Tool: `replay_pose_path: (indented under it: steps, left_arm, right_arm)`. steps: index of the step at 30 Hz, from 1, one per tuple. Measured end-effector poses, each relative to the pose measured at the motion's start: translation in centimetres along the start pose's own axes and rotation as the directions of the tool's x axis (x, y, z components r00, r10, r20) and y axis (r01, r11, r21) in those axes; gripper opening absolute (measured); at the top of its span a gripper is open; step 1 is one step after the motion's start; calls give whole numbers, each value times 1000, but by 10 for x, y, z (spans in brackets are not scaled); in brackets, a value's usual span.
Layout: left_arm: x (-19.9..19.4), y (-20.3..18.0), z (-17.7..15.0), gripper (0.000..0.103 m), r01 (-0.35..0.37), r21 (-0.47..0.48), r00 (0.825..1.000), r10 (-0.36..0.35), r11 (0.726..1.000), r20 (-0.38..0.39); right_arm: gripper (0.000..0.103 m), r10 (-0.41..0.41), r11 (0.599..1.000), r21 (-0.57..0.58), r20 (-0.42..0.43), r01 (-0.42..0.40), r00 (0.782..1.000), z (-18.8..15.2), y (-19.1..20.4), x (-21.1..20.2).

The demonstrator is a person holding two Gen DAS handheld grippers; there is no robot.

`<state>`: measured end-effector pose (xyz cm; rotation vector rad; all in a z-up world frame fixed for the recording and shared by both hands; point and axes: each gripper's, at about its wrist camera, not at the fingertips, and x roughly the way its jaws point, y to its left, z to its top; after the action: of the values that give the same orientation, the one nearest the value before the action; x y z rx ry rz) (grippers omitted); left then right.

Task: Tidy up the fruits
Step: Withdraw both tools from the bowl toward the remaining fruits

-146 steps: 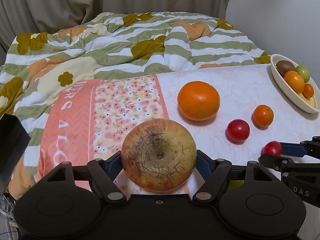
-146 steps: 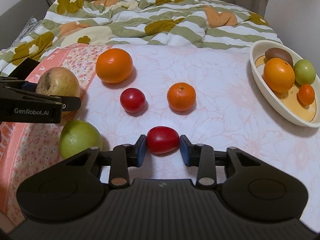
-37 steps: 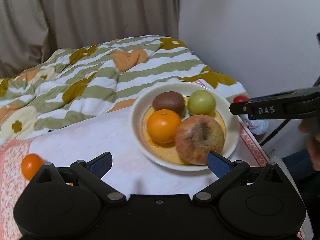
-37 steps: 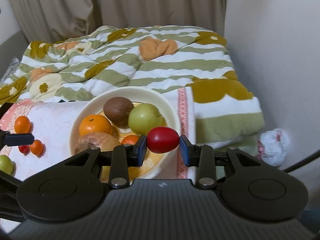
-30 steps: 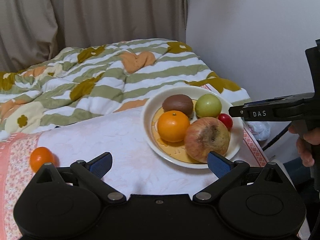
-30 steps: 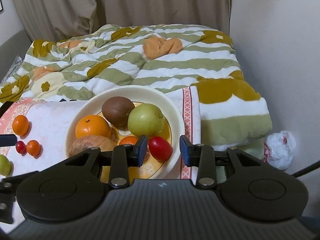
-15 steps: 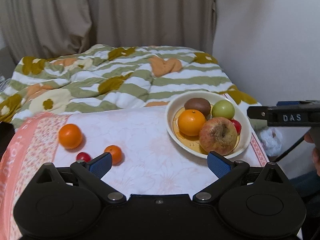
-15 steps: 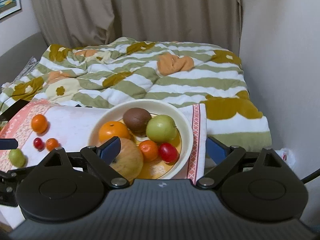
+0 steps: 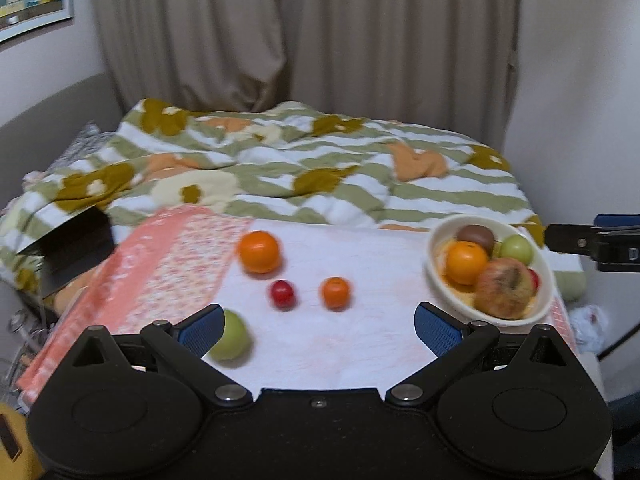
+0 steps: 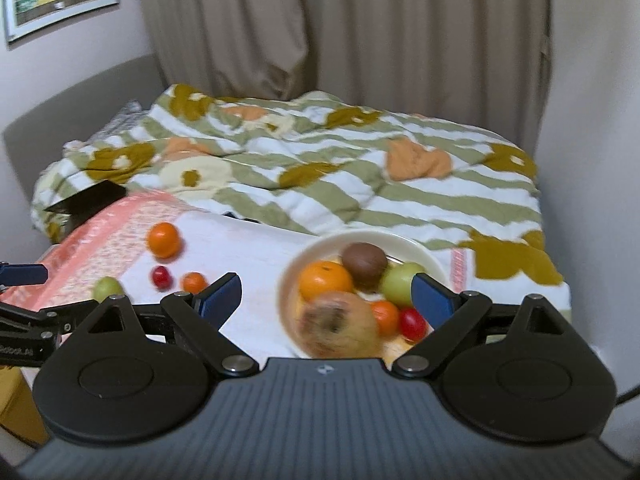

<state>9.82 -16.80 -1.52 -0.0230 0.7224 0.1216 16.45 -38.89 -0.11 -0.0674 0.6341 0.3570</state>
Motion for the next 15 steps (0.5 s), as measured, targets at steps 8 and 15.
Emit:
replay_pose_path:
  steps: [8,15]
  left_arm:
    - [3,44,0,103,-59,-8,998,59,998,-5]
    - [30,75,2,103,-14,55,999,16,998,-44]
  right_arm:
    - [103,68,995,-73,-8,-68,998,14,47,18]
    - [103,80,993,-85,-57,-85,995,20,87,55]
